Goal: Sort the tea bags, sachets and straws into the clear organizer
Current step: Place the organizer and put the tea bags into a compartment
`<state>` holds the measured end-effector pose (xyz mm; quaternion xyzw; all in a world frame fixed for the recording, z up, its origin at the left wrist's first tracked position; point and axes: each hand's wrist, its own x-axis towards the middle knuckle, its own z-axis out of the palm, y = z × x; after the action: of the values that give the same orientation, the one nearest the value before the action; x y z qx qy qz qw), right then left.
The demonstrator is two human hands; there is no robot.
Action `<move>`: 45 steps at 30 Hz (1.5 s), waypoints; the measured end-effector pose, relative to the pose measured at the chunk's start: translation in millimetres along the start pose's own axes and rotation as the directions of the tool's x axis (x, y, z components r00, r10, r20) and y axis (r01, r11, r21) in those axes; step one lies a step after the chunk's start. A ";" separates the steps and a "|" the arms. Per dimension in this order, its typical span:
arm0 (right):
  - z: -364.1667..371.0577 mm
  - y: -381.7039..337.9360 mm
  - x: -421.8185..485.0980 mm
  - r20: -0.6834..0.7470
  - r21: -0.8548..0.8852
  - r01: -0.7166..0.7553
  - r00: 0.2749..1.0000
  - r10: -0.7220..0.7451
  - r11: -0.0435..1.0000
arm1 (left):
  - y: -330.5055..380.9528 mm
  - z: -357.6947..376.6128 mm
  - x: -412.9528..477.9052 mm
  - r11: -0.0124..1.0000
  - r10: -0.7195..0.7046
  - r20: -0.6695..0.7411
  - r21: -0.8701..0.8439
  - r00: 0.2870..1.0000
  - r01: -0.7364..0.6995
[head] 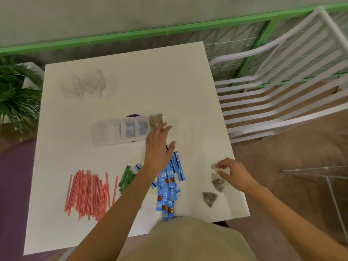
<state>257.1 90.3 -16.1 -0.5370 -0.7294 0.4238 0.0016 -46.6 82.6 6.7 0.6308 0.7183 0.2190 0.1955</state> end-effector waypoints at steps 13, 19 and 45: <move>7.3 8.6 -22.5 0.144 -0.107 0.013 0.990 0.002 0.994 | 63.5 89.1 -115.7 0.991 0.133 0.616 -0.095 0.777 -0.095; 16.9 9.3 -26.8 0.161 -0.241 0.034 0.987 0.005 0.970 | 68.9 109.6 -122.6 0.986 0.111 0.623 0.027 0.774 -0.163; 13.1 -84.4 50.3 -0.068 0.352 0.081 0.996 -0.061 0.932 | 0.8 -10.7 -52.8 0.759 -0.425 0.224 -0.439 0.877 0.480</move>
<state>163.8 116.3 5.0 -0.5128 -0.6596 0.5329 0.1342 -45.1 29.6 16.3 0.3806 0.7595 0.3015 0.4329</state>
